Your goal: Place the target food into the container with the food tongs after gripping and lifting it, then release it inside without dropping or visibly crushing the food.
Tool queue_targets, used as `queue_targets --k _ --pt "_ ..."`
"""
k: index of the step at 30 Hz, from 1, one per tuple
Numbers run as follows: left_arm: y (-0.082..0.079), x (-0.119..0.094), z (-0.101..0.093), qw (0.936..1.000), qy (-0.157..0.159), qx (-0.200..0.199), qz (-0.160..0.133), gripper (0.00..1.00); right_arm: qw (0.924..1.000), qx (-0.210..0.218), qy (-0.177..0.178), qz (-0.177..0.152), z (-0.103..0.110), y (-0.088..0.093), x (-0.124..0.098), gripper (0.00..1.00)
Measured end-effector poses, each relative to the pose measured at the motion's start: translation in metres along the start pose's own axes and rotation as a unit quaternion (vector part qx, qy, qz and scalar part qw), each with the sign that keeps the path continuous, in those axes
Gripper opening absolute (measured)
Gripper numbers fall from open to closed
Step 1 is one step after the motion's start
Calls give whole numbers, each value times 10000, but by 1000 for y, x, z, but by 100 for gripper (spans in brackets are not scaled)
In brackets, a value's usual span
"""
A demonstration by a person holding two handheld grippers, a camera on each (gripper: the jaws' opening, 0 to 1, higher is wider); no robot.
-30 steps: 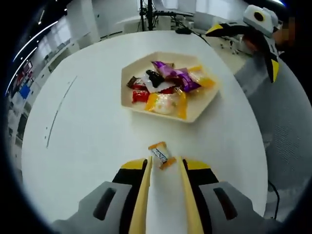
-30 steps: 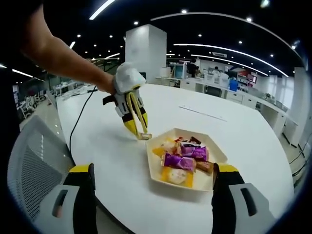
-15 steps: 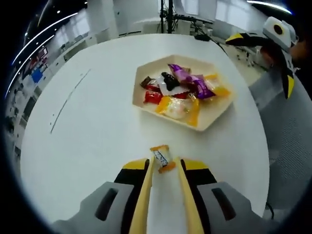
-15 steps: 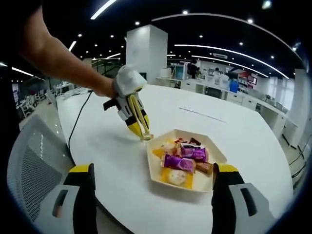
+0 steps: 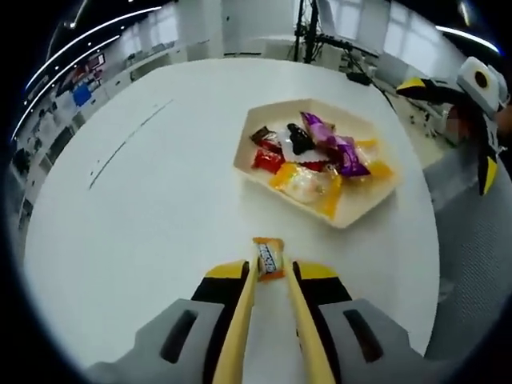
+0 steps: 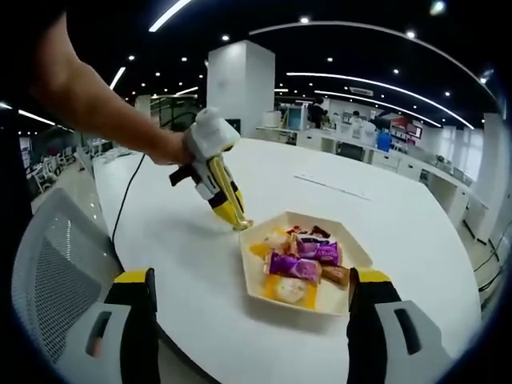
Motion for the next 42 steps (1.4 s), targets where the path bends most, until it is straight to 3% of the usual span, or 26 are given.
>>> queue_targets --k 12,28,42 --pt "-10 -17 -1 9998 -46 41 -189 16 10000 34 -8 -34 0 -1 -1 99" --pt "-48 -55 -7 9980 -96 348 -519 16 10000 50 -9 -66 0 -2 -1 99" --pt "-66 -51 -23 9972 57 539 -522 16 9999 77 9 -110 -1 -3 -2 99"
Point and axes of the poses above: the point that each gripper's makers call its tool centre point, and the gripper's own axes: x roughly forward along the fingers, z roughly to its left, y roughly out of its underside, the point moved 3 cm from there along -x, roughly backward along the fingers, and after that the axes turned 13 degrees about z, right-handed, at the moved point
